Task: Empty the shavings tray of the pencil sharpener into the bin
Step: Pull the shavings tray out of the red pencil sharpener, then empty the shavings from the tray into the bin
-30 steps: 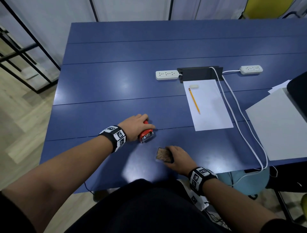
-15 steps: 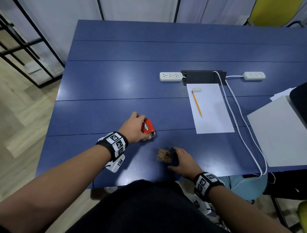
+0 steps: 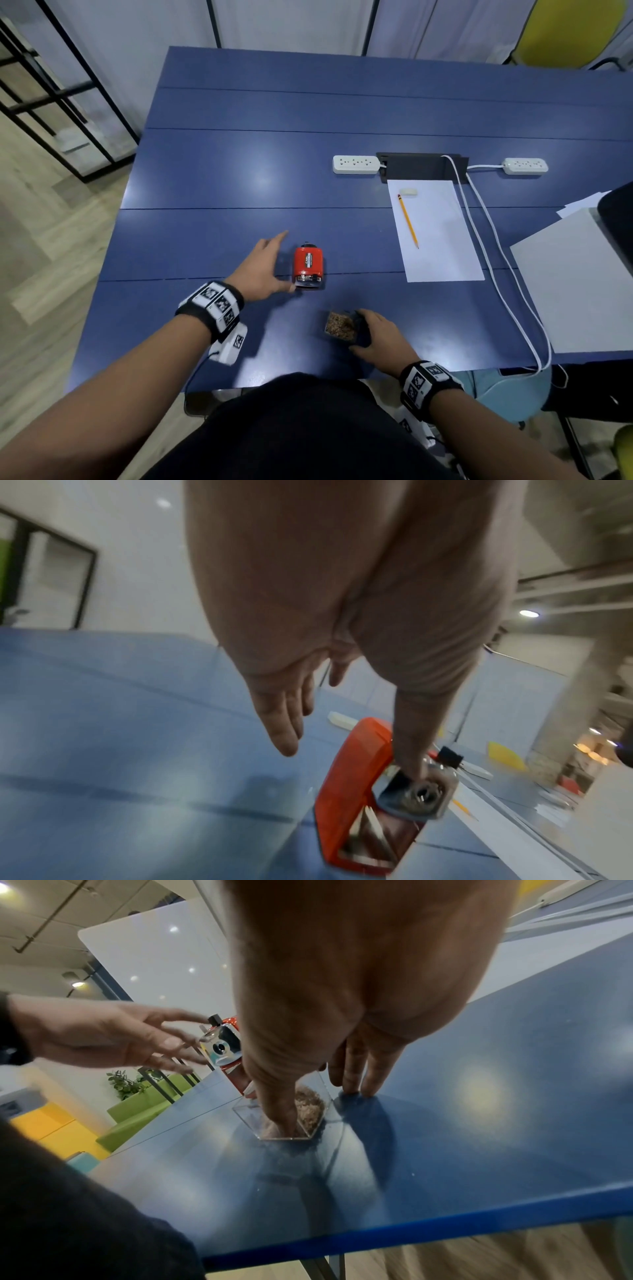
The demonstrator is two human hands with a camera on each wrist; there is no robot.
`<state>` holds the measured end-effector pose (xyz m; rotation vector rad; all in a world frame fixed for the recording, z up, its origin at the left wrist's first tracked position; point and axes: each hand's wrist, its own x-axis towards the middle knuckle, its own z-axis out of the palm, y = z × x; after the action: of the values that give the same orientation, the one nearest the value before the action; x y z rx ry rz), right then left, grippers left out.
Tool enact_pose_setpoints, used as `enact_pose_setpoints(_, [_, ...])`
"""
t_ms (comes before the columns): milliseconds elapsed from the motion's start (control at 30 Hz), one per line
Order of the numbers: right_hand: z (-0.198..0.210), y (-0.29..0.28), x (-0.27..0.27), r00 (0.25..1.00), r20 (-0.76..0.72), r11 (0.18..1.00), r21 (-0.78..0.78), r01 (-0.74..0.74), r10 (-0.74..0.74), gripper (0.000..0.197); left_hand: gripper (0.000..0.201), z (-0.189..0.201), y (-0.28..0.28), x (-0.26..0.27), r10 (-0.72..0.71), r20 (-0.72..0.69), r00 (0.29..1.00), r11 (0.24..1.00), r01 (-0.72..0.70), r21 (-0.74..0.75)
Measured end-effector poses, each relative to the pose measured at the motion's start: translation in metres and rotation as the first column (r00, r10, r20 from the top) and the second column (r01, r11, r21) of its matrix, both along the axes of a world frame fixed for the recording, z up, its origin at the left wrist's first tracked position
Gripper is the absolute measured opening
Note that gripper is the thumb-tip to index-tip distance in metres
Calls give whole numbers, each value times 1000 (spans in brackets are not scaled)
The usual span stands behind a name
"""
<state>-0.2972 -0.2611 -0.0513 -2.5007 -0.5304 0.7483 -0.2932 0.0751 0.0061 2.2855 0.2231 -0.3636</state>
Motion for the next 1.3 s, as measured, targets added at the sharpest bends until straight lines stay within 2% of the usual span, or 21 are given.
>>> enact_pose_setpoints(67, [2, 1, 0, 1000, 0, 1000, -6, 1, -1, 81, 120, -10, 7, -27, 86, -16, 996, 996, -85, 39])
enact_pose_setpoints(100, [2, 3, 0, 1000, 2, 1000, -18, -5, 5, 79, 114, -16, 9, -41, 86, -41, 995, 995, -83, 54])
enact_pose_setpoints(233, [5, 12, -1, 999, 27, 999, -38, -16, 17, 70, 98, -37, 7, -78, -42, -119, 992, 999, 43, 9])
enact_pose_setpoints(533, [5, 47, -4, 995, 39, 993, -78, -92, 95, 64, 101, -66, -14, -90, -167, -64, 984, 986, 168, 15])
enact_pose_setpoints(667, [2, 51, -1, 987, 63, 986, -88, -144, 149, 68, 106, -77, -28, -94, -211, -89, 974, 976, 214, 32])
enact_pose_setpoints(1033, [-18, 44, 16, 959, 116, 965, -1, -261, 259, 68, 99, -99, -45, -105, -129, 31, 991, 990, 127, 61])
enact_pose_setpoints(1300, [-37, 36, 20, 937, 177, 948, 47, -315, 303, 69, 82, -105, -51, -104, -126, 112, 986, 977, 103, 187])
